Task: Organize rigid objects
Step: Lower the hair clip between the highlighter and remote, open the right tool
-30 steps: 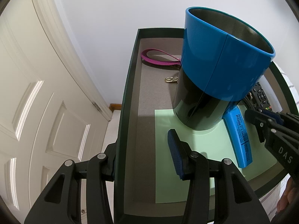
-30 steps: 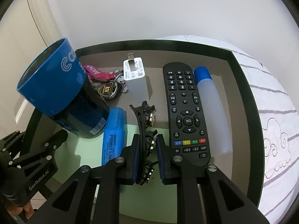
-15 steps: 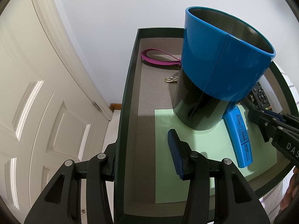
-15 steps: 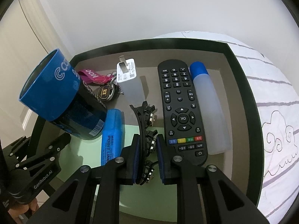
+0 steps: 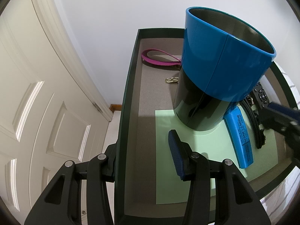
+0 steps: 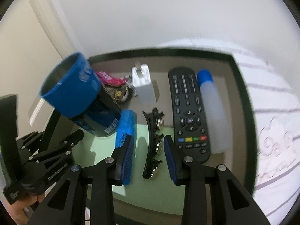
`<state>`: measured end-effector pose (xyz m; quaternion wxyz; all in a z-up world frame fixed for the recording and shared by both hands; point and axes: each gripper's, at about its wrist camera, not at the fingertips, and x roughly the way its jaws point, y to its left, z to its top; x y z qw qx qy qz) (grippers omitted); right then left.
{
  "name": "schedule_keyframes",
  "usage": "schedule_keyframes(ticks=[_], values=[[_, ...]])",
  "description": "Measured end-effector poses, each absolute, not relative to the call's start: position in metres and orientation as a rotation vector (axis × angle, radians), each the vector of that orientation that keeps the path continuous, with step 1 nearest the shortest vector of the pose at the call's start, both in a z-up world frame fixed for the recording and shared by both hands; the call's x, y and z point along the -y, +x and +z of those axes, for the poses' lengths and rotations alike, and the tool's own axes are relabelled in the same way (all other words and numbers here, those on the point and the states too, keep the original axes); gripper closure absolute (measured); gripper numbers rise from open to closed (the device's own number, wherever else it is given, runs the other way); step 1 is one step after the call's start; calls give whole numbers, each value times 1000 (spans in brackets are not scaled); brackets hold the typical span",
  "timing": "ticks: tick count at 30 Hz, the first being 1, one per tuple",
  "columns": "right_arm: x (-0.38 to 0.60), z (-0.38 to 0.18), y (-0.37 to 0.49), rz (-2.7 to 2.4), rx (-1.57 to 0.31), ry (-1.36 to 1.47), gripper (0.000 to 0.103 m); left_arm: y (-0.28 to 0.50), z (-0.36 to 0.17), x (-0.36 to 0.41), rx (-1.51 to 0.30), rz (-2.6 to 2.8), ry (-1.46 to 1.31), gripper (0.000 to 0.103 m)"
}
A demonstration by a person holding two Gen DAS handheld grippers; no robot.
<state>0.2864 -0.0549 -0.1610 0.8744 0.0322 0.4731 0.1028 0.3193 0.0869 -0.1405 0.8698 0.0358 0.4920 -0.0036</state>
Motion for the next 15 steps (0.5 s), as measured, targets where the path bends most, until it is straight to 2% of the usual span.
schedule_keyframes(ticks=[5,15], values=[[30,-140,279,298,-936,-26,68,318,-141,-87,-1025,-4,72,58],[16,-156,305,250,-978,-78,68,319,-141,-86,-1023,-4,77,58]])
